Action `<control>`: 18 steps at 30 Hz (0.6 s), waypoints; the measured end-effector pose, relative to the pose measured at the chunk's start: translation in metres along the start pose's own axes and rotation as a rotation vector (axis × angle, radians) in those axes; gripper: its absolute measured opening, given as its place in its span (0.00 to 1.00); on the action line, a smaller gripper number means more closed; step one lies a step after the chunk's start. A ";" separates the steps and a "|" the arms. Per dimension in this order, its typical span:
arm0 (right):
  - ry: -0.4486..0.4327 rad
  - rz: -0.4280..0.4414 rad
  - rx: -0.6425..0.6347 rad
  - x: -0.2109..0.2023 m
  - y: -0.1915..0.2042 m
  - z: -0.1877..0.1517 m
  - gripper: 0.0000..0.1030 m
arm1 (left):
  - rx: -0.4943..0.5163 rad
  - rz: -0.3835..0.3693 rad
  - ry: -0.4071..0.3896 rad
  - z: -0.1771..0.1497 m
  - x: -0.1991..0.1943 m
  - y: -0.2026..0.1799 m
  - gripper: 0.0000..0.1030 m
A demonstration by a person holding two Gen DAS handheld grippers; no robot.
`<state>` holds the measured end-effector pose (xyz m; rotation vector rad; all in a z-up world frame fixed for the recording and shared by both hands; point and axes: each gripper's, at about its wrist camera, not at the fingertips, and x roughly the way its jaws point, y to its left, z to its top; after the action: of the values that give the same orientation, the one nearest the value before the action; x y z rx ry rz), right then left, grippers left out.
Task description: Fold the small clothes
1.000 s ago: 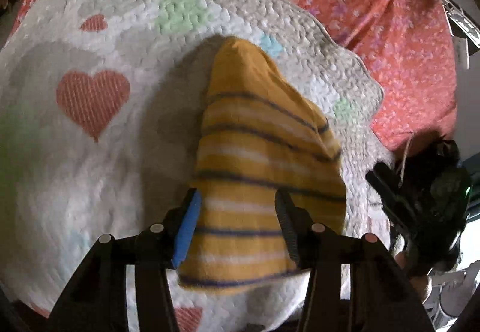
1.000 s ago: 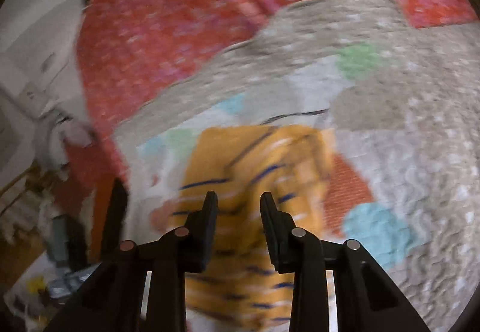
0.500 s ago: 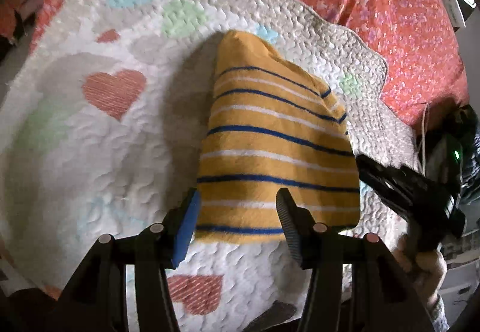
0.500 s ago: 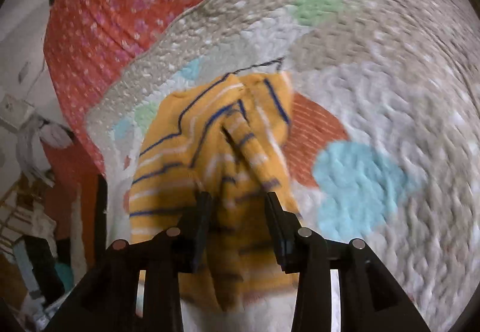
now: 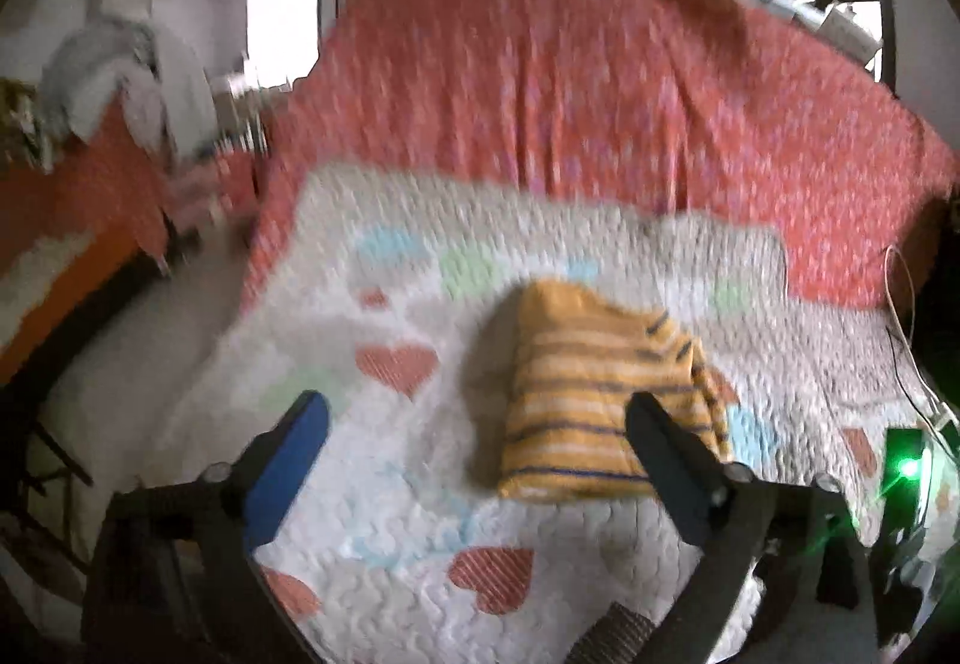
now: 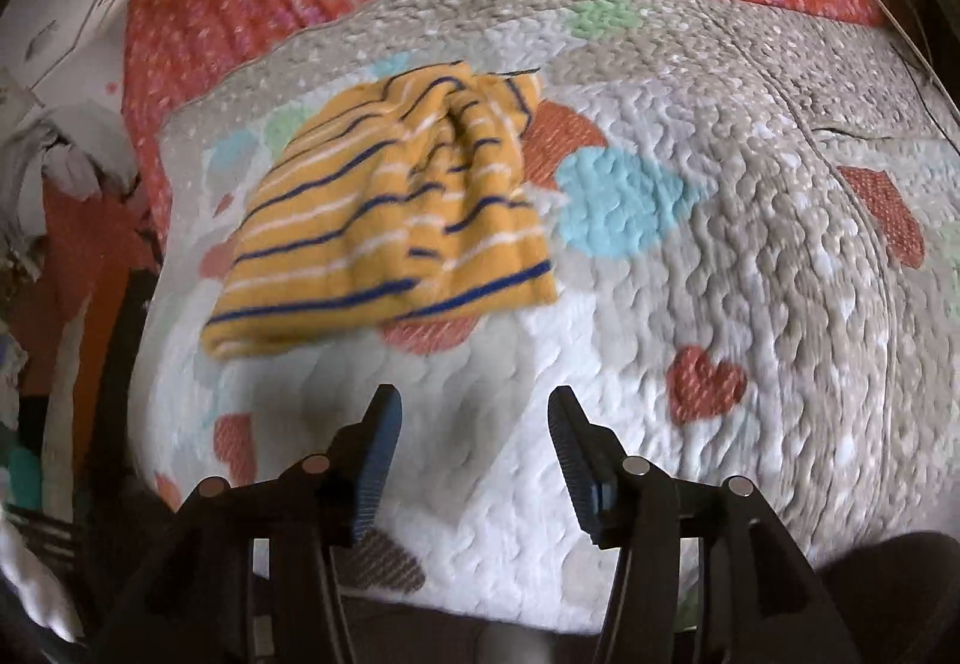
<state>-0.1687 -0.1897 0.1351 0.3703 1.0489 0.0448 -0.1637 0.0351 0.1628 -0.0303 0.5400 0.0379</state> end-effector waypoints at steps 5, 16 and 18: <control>-0.020 -0.002 -0.039 -0.015 0.014 -0.010 0.57 | 0.032 0.094 -0.089 0.009 -0.038 0.001 1.00; -0.005 -0.062 -0.124 -0.031 0.035 -0.044 0.66 | 0.017 -0.050 0.170 -0.024 -0.026 0.002 1.00; 0.006 -0.069 -0.130 -0.028 0.035 -0.048 0.66 | 0.036 -0.064 0.216 -0.037 -0.021 -0.003 1.00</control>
<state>-0.2190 -0.1491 0.1488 0.2167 1.0581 0.0522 -0.2004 0.0299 0.1422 -0.0165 0.7555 -0.0377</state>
